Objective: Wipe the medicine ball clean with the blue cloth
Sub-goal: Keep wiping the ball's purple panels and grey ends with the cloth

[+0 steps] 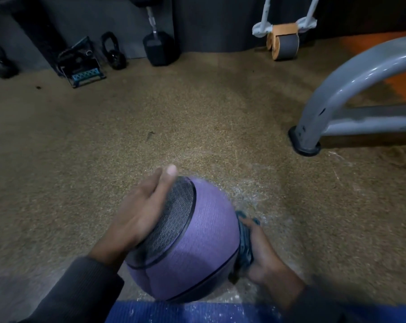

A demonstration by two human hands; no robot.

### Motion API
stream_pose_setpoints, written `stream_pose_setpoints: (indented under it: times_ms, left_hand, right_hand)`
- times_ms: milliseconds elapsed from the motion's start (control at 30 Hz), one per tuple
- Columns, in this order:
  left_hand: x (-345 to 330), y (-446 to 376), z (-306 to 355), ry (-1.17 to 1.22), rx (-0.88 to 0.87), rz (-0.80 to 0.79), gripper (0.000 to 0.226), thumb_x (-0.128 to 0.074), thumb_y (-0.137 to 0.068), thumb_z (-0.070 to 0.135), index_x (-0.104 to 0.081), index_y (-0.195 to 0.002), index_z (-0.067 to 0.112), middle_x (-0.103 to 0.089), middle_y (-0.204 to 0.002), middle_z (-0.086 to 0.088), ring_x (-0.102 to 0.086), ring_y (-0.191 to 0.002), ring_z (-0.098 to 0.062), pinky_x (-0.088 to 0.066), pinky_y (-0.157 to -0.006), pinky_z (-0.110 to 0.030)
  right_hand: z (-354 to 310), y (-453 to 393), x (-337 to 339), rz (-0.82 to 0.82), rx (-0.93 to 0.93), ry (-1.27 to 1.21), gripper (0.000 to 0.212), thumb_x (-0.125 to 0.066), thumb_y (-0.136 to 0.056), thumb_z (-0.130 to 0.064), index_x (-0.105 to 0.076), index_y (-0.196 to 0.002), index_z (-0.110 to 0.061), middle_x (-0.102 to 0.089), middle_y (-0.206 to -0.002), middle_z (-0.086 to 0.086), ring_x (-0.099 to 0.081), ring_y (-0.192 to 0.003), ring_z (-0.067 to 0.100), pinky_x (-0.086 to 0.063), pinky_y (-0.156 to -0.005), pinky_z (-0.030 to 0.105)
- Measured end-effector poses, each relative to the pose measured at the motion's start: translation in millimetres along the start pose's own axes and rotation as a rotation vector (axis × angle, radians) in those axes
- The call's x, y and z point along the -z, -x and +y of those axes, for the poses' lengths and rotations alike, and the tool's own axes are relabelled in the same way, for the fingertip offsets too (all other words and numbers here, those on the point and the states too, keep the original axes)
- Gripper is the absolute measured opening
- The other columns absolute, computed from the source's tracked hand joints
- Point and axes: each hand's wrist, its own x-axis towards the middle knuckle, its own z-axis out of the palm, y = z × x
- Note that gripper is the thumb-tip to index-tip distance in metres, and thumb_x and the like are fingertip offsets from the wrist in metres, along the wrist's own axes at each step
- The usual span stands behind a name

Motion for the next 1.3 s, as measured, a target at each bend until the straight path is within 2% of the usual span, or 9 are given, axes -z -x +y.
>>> stream_pose_setpoints:
  times_ms: [167, 433, 567, 633, 733, 900, 1067, 1167, 1300]
  left_hand:
    - [-5, -13, 17, -0.157, 0.118, 0.010, 0.096, -0.034, -0.064, 0.098, -0.059, -0.131, 0.034, -0.064, -0.130, 0.003, -0.059, -0.117, -0.025, -0.042, -0.095, -0.037]
    - [-28, -3, 27, -0.031, -0.122, 0.175, 0.074, -0.043, -0.072, 0.080, -0.057, -0.132, 0.038, -0.059, -0.133, 0.013, -0.055, -0.119, -0.007, -0.035, -0.095, -0.022]
    - [-32, 0, 14, 0.227, -0.184, 0.195, 0.049, -0.036, -0.079, 0.075, -0.055, -0.118, 0.051, -0.050, -0.119, 0.039, -0.042, -0.109, 0.029, -0.026, -0.090, 0.002]
    - [-33, -1, 17, 0.295, -0.118, 0.173, 0.057, -0.023, -0.083, 0.079, -0.060, -0.115, 0.051, -0.057, -0.119, 0.034, -0.047, -0.113, 0.020, -0.031, -0.098, -0.013]
    - [-41, 0, 30, 0.139, -0.032, 0.249, 0.066, -0.013, -0.095, 0.069, -0.061, -0.124, 0.034, -0.060, -0.131, 0.011, -0.049, -0.116, -0.008, -0.028, -0.095, -0.027]
    - [-49, 6, 18, 0.103, -0.167, 0.311, 0.052, -0.035, -0.091, 0.058, -0.063, -0.127, 0.034, -0.061, -0.132, 0.013, -0.051, -0.127, -0.011, -0.036, -0.108, -0.034]
    - [-56, 11, 8, 0.182, -0.176, 0.387, 0.055, -0.040, -0.087, 0.059, -0.066, -0.125, 0.029, -0.061, -0.127, 0.012, -0.052, -0.122, -0.006, -0.037, -0.107, -0.030]
    - [-54, 14, 9, 0.205, -0.126, 0.385, 0.055, -0.039, -0.083, 0.060, -0.065, -0.123, 0.032, -0.060, -0.125, 0.009, -0.052, -0.117, -0.007, -0.034, -0.099, -0.026]
    - [-49, 17, 7, 0.153, -0.175, 0.332, 0.060, -0.038, -0.082, 0.064, -0.062, -0.127, 0.033, -0.058, -0.127, 0.009, -0.051, -0.118, -0.006, -0.034, -0.097, -0.024]
  right_hand:
    - [6, 0, -7, -0.017, -0.039, -0.088, 0.045, -0.043, -0.097, -0.032, -0.062, -0.060, -0.015, -0.064, -0.065, 0.007, -0.059, -0.056, 0.025, -0.041, -0.056, 0.028]
    - [-19, -18, 6, 0.052, 0.245, -0.262, 0.034, -0.046, -0.095, -0.020, -0.066, -0.069, -0.012, -0.068, -0.067, 0.009, -0.061, -0.056, 0.024, -0.042, -0.059, 0.032]
    - [-30, -19, 10, 0.224, 0.462, -0.038, 0.025, -0.057, -0.092, -0.025, -0.073, -0.076, -0.015, -0.072, -0.081, 0.011, -0.065, -0.073, 0.025, -0.045, -0.071, 0.035]
    - [-32, -16, 6, 0.242, 0.625, 0.014, 0.013, -0.062, -0.088, -0.029, -0.074, -0.088, -0.024, -0.076, -0.097, 0.002, -0.069, -0.087, 0.016, -0.050, -0.082, 0.036]
    - [-27, 3, 1, 0.233, 0.915, 0.240, 0.048, -0.058, -0.076, -0.048, -0.067, -0.118, -0.028, -0.068, -0.122, -0.008, -0.061, -0.117, 0.011, -0.044, -0.106, 0.042]
    - [-28, 44, -22, 0.364, 1.369, 0.980, 0.053, -0.054, -0.075, -0.047, -0.058, -0.128, -0.036, -0.055, -0.130, -0.013, -0.050, -0.117, 0.014, -0.040, -0.097, 0.033]
    - [-72, 6, -10, 0.088, 0.911, 0.638, 0.029, -0.055, -0.072, -0.047, -0.066, -0.098, -0.050, -0.068, -0.103, -0.016, -0.062, -0.100, 0.011, -0.047, -0.094, 0.035]
    - [-68, -9, 4, 0.113, 0.604, 0.442, 0.023, -0.059, -0.071, -0.045, -0.071, -0.085, -0.030, -0.072, -0.088, -0.005, -0.067, -0.093, 0.024, -0.049, -0.094, 0.048]
    - [-37, 37, -13, 0.244, 1.143, 0.856, 0.045, -0.052, -0.077, -0.047, -0.058, -0.121, -0.040, -0.057, -0.126, -0.018, -0.052, -0.114, 0.010, -0.042, -0.093, 0.034]
